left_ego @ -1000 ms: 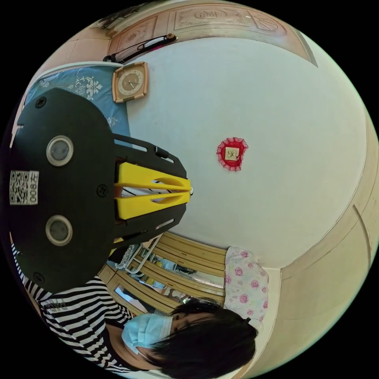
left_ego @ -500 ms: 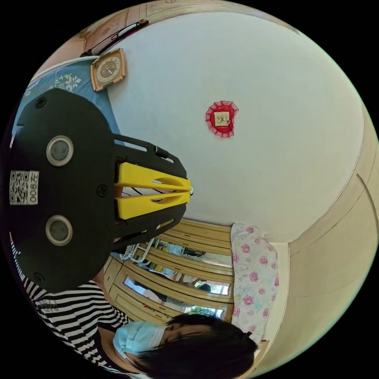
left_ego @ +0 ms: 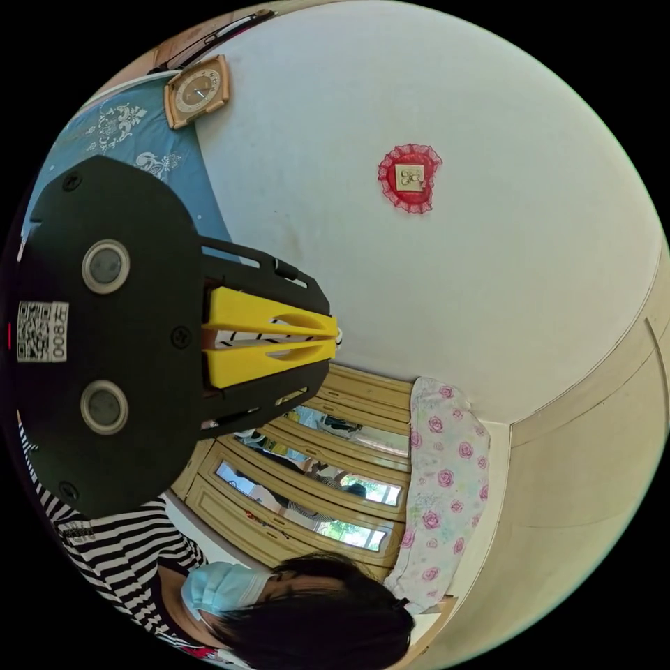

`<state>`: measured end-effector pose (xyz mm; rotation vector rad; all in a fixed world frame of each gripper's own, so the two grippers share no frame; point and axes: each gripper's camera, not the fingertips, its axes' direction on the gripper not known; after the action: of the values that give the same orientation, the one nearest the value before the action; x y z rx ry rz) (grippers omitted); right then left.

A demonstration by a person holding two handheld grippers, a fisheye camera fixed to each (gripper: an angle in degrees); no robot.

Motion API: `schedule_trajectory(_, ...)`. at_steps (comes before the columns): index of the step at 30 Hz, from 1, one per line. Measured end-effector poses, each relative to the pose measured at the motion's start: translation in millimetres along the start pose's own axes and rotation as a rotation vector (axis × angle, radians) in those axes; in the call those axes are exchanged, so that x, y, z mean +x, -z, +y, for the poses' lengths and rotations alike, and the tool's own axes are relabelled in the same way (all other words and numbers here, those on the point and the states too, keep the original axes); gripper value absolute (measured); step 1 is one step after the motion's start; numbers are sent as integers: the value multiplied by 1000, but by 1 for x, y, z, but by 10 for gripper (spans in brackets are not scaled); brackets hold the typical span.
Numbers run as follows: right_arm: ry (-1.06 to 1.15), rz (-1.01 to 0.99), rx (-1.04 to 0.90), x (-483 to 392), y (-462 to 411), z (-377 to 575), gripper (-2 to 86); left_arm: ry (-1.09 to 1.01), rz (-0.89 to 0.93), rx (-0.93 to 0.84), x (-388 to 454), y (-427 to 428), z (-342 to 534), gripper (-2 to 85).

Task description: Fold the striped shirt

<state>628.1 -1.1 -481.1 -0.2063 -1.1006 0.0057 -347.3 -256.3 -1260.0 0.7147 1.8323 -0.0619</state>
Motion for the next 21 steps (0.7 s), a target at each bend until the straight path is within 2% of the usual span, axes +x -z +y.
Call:
schedule_trajectory(4,-6,-6,2,4,10,-7,30,10,-24,-2,-21,23,0,4)
schedule_trajectory(7,34,32,11,2,29,-8,15,29,-72,-5,-45,50,3,4)
schedule_trajectory(12,54,-23,22,13,85,-21,8,88,-218,-49,-94,108,21,4)
schedule_trajectory(17,124,-41,82,14,161,-50,7,245,-358,-140,-171,179,59,3)
schedule_trajectory(21,171,-35,68,8,189,-75,6,373,-338,-175,-220,223,90,3)
